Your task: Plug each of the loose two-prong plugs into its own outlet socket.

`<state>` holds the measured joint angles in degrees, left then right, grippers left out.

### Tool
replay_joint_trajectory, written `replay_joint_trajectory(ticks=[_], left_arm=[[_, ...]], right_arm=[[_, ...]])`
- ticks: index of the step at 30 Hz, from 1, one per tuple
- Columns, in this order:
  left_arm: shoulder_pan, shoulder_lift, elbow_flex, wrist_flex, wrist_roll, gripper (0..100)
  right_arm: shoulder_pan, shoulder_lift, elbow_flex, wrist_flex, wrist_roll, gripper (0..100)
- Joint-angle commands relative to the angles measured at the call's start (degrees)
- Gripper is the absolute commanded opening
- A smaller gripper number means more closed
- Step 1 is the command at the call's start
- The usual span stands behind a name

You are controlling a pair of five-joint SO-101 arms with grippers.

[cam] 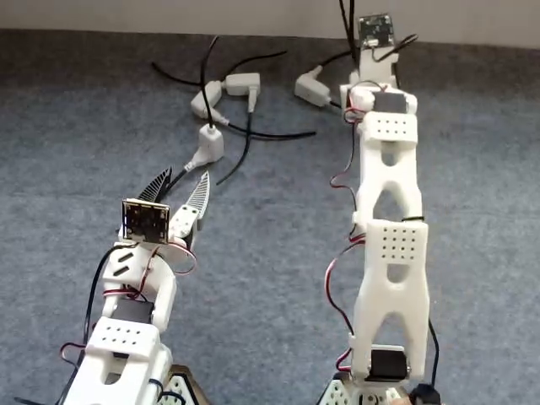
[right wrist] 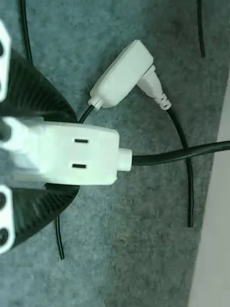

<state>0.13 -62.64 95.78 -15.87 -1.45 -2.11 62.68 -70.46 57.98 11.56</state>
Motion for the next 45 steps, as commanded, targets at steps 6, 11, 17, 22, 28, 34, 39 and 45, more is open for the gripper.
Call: replay_joint_trajectory(ticks=[6, 11, 17, 22, 28, 34, 39, 45], left_arm=[[-0.4, -0.4, 0.9, 0.4, -0.3, 21], [0.3, -0.4, 0.9, 0.4, -0.3, 21], [0.8, -0.4, 0.9, 1.3, -0.3, 21], [2.7, -0.9, -1.5, 1.1, -0.5, 21], [2.8, -0.9, -15.3, 1.8, -0.5, 21], [1.7, -1.0, -34.4, 17.2, -0.5, 21], [1.7, -1.0, -50.8, 35.3, -0.5, 21], [1.7, -3.3, -65.6, 50.9, -0.5, 21]], right_arm=[[0.7, 1.5, -26.9, 14.6, 0.4, 20.1], [1.2, -1.5, -30.6, 20.1, 0.6, 21.1], [1.4, -3.3, -25.5, 20.6, 0.6, 22.5], [3.5, -7.4, -31.9, 21.1, 0.3, 22.4], [4.5, -18.8, -30.3, 21.4, 0.3, 22.4], [4.1, -31.3, -30.2, 21.5, 0.3, 22.4], [3.6, -40.3, -29.8, 25.3, 0.3, 22.4], [0.3, -50.2, -30.2, 32.2, 0.3, 22.4]])
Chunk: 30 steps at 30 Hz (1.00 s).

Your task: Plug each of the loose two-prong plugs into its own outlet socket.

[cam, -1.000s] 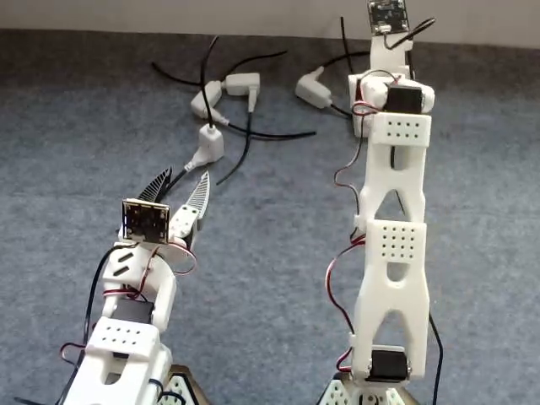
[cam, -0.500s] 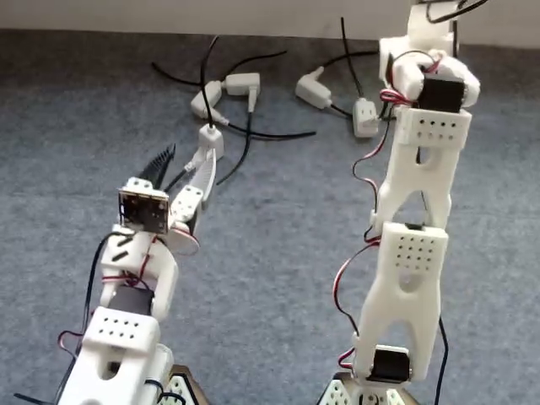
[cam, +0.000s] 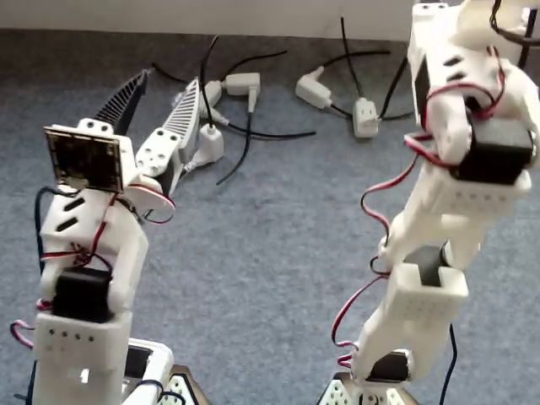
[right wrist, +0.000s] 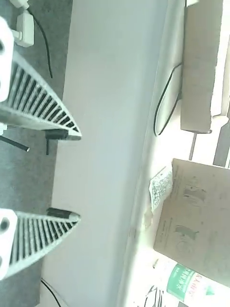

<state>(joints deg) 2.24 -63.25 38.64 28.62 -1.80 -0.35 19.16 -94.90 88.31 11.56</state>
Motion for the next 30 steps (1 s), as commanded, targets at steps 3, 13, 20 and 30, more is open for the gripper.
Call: replay_joint_trajectory(ticks=[3, 13, 20, 30], left_arm=[[0.0, -8.8, -13.8, 12.6, -0.2, 21], [-0.1, -32.2, -15.9, 27.6, -0.2, 21], [0.0, -40.2, -15.9, 39.6, -0.2, 21], [0.0, -41.0, -7.0, 58.9, -0.2, 21]], right_arm=[[-2.2, -12.2, -5.5, 4.5, 0.3, 22.4], [-8.4, -29.1, -5.3, 12.9, 0.2, 21.1], [-8.5, -43.2, -5.1, 13.0, 0.1, 13.8], [-8.6, -70.1, 28.0, 13.0, -11.5, 13.8]])
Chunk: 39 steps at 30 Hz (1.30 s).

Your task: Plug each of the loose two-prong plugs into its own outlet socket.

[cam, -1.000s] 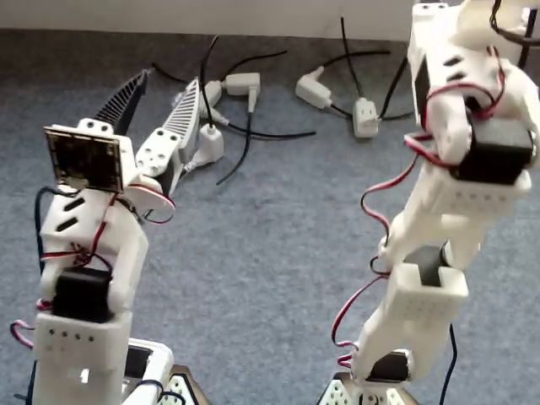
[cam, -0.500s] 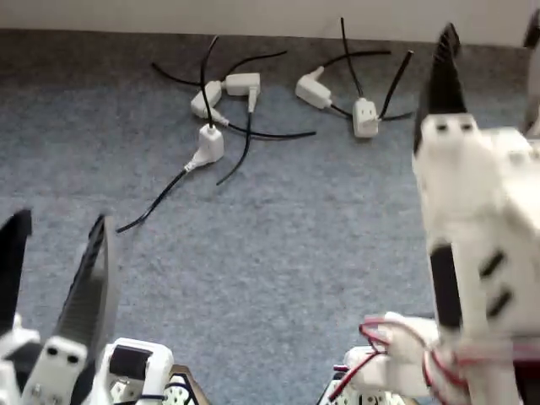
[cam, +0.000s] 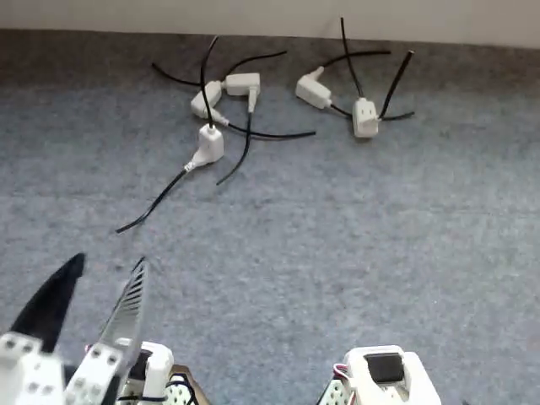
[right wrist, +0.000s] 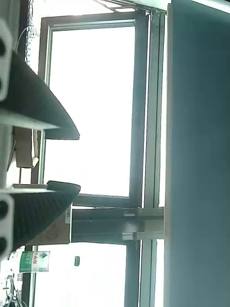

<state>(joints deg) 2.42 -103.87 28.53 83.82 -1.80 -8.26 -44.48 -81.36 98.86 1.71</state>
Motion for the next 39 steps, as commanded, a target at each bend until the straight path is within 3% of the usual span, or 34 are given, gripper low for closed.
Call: replay_joint_trajectory(ticks=[1, 6, 12, 16, 22, 28, 39], left_arm=[[-0.1, -0.4, 4.2, 4.0, -0.2, 21], [-0.1, -0.3, 5.8, 3.0, -0.2, 21], [-0.5, -0.3, 23.3, -1.5, -2.2, 21], [-0.8, -0.3, 32.4, -7.4, -6.5, 21], [-6.8, -0.3, 43.9, -11.3, -3.3, 21], [-10.9, -0.3, 56.3, -15.7, 3.3, 21], [-10.9, -0.2, 65.8, -16.3, 3.5, 21]], right_arm=[[-0.7, -9.6, 19.6, 2.3, -1.6, 13.8], [-0.7, -23.4, 46.8, 1.1, -1.6, 13.8], [-0.7, -35.0, 83.8, -4.9, -1.6, 13.8], [-0.7, -41.8, 112.7, -15.6, -1.3, 13.8], [-0.5, -53.6, 152.0, -34.4, -1.2, 13.8], [-0.7, -60.4, 167.1, -37.2, -1.2, 13.8], [-0.4, -60.5, 184.0, -38.3, -1.2, 13.8]])
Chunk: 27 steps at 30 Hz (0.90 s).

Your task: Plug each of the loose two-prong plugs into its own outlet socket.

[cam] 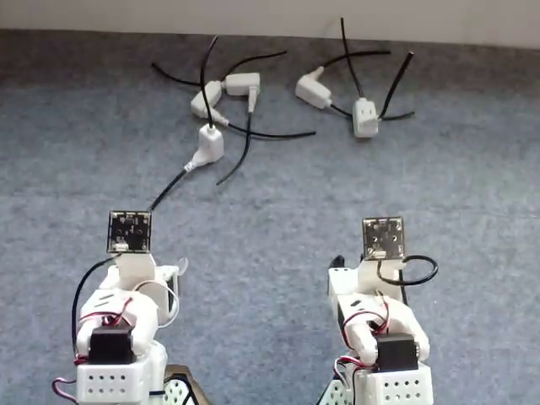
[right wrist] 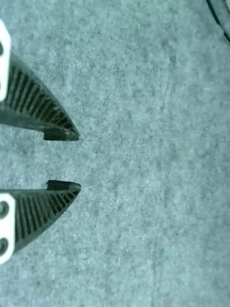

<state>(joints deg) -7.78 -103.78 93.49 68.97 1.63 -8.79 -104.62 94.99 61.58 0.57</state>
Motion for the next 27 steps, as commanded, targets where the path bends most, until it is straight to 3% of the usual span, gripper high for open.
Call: replay_joint_trajectory(ticks=[1, 4, 8, 16, 20, 27], left_arm=[[-0.7, -0.3, 2.1, -1.2, 0.1, 21], [-0.7, -0.2, 3.6, -0.5, 0.0, 21], [-0.8, -0.2, 3.6, 8.4, 0.0, 21], [-1.1, -0.2, 3.6, 8.3, 0.2, 21], [-0.9, -0.2, 3.6, 8.3, 0.2, 21], [-0.9, -0.2, 3.6, 8.3, 0.2, 21]], right_arm=[[0.1, -0.4, 8.2, -0.7, -0.1, 13.8], [0.1, -0.4, 8.7, 4.4, -0.1, 13.7], [2.5, -0.4, 8.7, 7.9, -0.1, 13.5], [9.6, -0.4, 8.7, 9.8, -0.3, 13.3], [3.6, -0.4, 8.7, 9.8, -0.4, 13.3], [3.0, -0.4, 8.7, 9.8, -0.3, 13.3]])
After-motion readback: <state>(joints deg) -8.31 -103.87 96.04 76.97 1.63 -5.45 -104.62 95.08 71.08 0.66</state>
